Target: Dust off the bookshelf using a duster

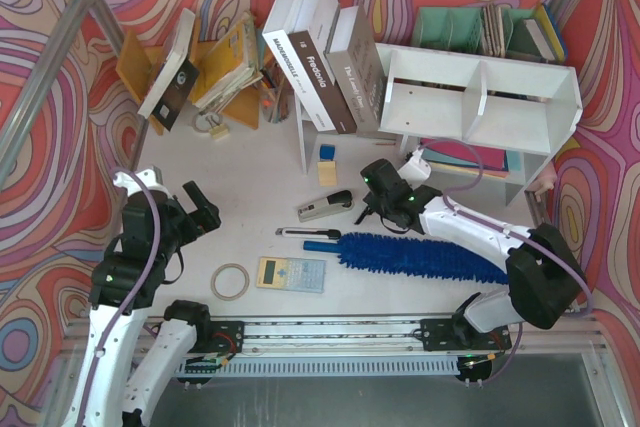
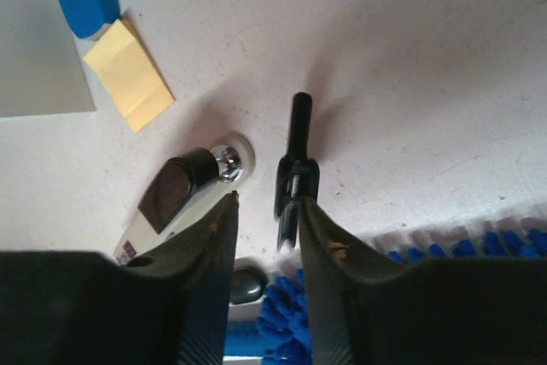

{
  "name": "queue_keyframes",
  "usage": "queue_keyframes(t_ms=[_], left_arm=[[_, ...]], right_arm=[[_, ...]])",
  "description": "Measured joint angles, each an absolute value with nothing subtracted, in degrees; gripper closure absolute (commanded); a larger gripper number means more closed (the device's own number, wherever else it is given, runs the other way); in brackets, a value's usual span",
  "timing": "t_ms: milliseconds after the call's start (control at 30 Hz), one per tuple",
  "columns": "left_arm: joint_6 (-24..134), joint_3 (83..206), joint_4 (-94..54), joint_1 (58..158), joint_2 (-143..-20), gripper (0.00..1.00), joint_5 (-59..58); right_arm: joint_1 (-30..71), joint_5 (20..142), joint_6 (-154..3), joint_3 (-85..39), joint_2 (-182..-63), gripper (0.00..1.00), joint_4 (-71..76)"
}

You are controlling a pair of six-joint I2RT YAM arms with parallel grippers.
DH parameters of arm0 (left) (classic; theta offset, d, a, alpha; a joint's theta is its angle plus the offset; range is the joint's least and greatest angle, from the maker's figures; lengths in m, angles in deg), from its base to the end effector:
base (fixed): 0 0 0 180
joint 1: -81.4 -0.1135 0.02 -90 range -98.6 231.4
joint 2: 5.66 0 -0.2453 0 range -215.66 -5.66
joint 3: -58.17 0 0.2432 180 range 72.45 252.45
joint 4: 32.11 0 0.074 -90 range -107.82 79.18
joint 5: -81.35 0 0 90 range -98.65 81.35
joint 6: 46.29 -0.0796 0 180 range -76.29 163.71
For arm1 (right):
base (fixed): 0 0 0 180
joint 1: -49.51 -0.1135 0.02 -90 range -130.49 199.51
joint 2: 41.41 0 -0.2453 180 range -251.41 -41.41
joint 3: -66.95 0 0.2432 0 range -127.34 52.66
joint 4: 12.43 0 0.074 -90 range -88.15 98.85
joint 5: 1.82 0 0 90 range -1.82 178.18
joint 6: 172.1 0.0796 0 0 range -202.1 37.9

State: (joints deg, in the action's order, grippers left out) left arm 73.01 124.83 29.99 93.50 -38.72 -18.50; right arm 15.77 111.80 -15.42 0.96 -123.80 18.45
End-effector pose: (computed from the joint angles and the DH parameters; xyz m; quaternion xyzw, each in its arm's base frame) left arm 0.1504 -0.0183 0.3092 -0.1714 0.8400 -0.1110 0.5026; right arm 0.2842 0.1515 0.1800 0.3299 0.8531 0.1520 0.3746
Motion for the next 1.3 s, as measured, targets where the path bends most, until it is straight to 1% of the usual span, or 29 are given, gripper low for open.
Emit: queue_keyframes(t_ms=[100, 167, 400, 567, 633, 700, 833, 967, 1300], left_arm=[[73.01, 124.83, 29.99, 93.46, -38.72, 0.01, -18.5], [73.01, 124.83, 29.99, 93.46, -38.72, 0.01, -18.5], [73.01, 124.83, 29.99, 93.43, -38.72, 0.01, -18.5], [73.01, 124.83, 29.99, 93.43, -38.72, 0.02, -18.5], [73.01, 124.83, 29.99, 93.41, -38.72, 0.01, -18.5], [73.01, 124.83, 29.99, 93.41, -38.72, 0.01, -18.5], [73.01, 124.83, 29.99, 93.41, -38.72, 0.01, -18.48], [73.01, 124.83, 29.99, 93.41, -38.72, 0.01, -18.46], [73.01, 124.83, 29.99, 93.39, -38.61, 0.01, -18.06]], right_arm=[[15.77, 112.45, -13.87, 0.96, -123.67, 0.36, 19.39], [15.77, 112.65, -13.04, 0.96, -123.19, 0.31, 20.31], [15.77, 112.89, -9.98, 0.98, -117.5, 0.21, 26.23], [15.69, 111.99, -4.86, 1.07, -114.27, 0.13, 32.64], [15.23, 111.93, -1.89, 1.05, -114.16, 0.08, 36.31], [13.85, 112.08, 1.8, 0.98, -114.2, 0.02, 40.74], [9.68, 112.56, 10.37, -0.09, -114.25, 0.01, 49.92], [8.91, 112.5, 18.11, -0.04, -114.23, 0.01, 56.29], [8.91, 108.21, 29.71, 8.52, -114.01, 0.05, 57.53]])
